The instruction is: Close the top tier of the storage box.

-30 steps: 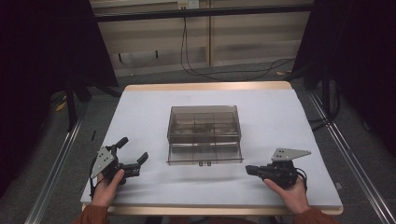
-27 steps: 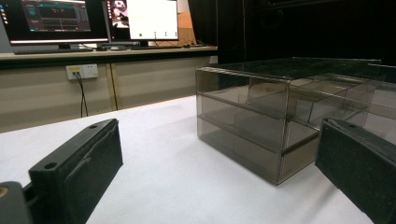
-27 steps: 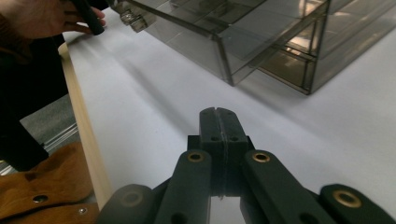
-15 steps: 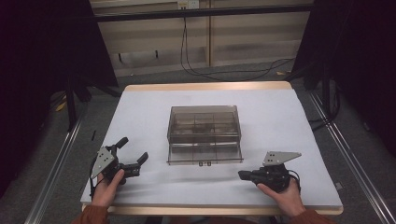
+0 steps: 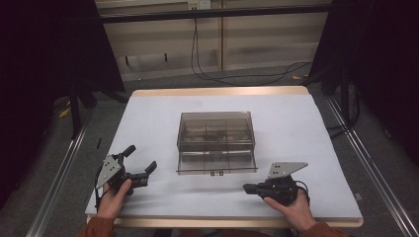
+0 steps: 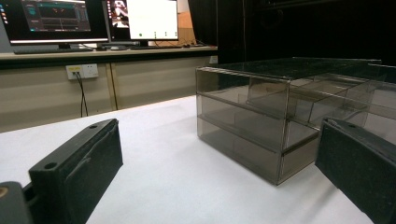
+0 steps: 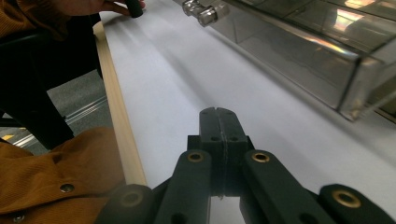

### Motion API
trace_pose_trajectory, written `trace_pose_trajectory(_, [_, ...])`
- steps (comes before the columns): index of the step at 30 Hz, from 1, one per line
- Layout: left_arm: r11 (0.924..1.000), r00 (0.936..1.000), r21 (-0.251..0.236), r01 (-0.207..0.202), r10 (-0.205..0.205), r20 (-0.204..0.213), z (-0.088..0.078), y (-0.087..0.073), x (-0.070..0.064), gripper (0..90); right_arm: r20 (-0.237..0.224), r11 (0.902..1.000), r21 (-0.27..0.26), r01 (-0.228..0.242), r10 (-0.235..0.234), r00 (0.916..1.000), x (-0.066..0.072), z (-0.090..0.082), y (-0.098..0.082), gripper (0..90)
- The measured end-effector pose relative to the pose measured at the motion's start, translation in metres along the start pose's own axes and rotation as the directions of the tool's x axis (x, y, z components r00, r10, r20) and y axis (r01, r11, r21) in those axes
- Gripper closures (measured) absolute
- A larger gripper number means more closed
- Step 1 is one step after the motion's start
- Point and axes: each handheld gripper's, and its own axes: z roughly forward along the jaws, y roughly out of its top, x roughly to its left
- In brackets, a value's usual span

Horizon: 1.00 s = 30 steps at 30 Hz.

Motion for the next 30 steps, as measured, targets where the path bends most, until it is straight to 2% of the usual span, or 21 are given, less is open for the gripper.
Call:
trace_pose_trajectory(13, [1.0, 1.0, 0.0, -0.001, 0.001, 0.0, 0.0, 0.0, 0.0, 0.8, -0.055, 0.9998, 0.004, 0.02, -0.02, 0.9983, 0.011, 0.021, 0.011, 90.0])
trace_pose_trajectory(24, [1.0, 1.0, 0.0, 0.0, 0.0, 0.0, 0.0, 0.0, 0.0, 0.8, -0.072, 0.9995, -0.016, 0.028, -0.029, 0.997, 0.013, 0.029, 0.022, 90.0])
trace_pose_trajectory(30, [1.0, 1.0, 0.0, 0.0, 0.0, 0.001, 0.0, 0.0, 0.0, 0.8, -0.084, 0.9989, -0.02, 0.042, -0.044, 0.9955, 0.014, 0.039, 0.029, 90.0])
